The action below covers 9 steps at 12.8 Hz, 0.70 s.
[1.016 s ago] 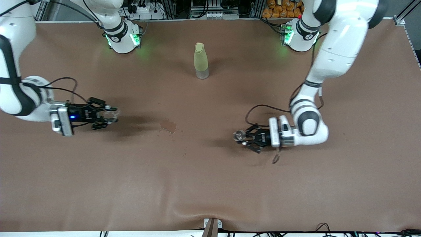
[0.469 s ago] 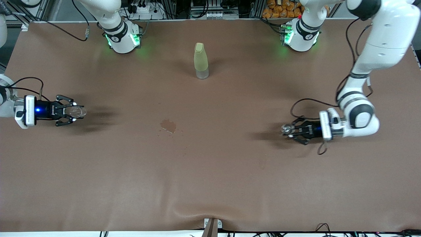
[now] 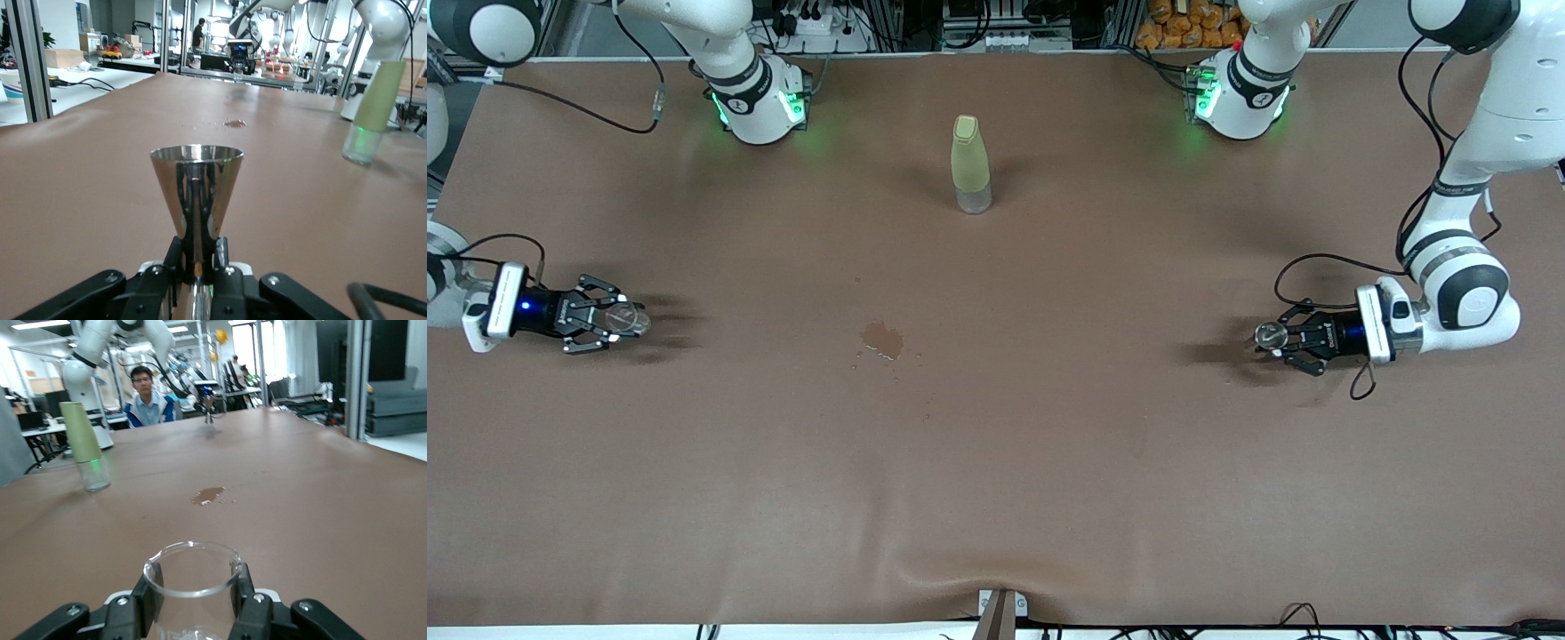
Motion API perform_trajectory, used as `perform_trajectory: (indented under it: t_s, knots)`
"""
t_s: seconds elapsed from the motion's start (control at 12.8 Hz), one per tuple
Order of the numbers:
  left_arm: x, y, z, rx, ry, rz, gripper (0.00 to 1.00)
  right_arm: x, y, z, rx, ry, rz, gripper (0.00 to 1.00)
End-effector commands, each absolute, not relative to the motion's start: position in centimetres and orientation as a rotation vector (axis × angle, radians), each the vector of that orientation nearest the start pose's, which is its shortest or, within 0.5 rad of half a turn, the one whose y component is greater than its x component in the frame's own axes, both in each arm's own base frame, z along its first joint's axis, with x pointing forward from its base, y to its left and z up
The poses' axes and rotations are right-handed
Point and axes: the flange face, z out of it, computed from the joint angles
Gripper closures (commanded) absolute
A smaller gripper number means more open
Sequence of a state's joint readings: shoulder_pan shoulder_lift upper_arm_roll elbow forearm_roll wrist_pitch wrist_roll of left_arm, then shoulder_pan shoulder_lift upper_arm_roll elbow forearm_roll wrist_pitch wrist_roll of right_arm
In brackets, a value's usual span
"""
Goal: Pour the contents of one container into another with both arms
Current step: 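Carry the beaker back with the right gripper while the left gripper returns the jigger, then set down the beaker and jigger and open both grippers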
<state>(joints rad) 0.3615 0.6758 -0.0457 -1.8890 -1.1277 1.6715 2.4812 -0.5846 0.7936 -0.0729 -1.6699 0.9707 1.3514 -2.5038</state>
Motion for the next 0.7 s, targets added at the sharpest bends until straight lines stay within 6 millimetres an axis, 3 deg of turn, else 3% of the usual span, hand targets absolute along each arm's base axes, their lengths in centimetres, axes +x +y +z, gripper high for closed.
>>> perform_trajectory:
  t_s: [0.0, 0.31, 0.62]
  knots:
    - [54.5, 9.6, 13.1, 1.400, -1.359, 1.024, 1.00, 52.0, -24.4, 12.3, -1.308, -1.249, -1.040, 0.87]
    - [53.0, 10.7, 10.8, 1.388, -1.308, 1.037, 1.00, 51.8, -23.0, 9.5, -1.300, -1.206, -1.046, 0.84]
    - [52.6, 11.4, 10.3, 1.396, -1.288, 1.045, 1.00, 52.5, -23.7, 9.3, -1.351, -1.237, -1.049, 0.61]
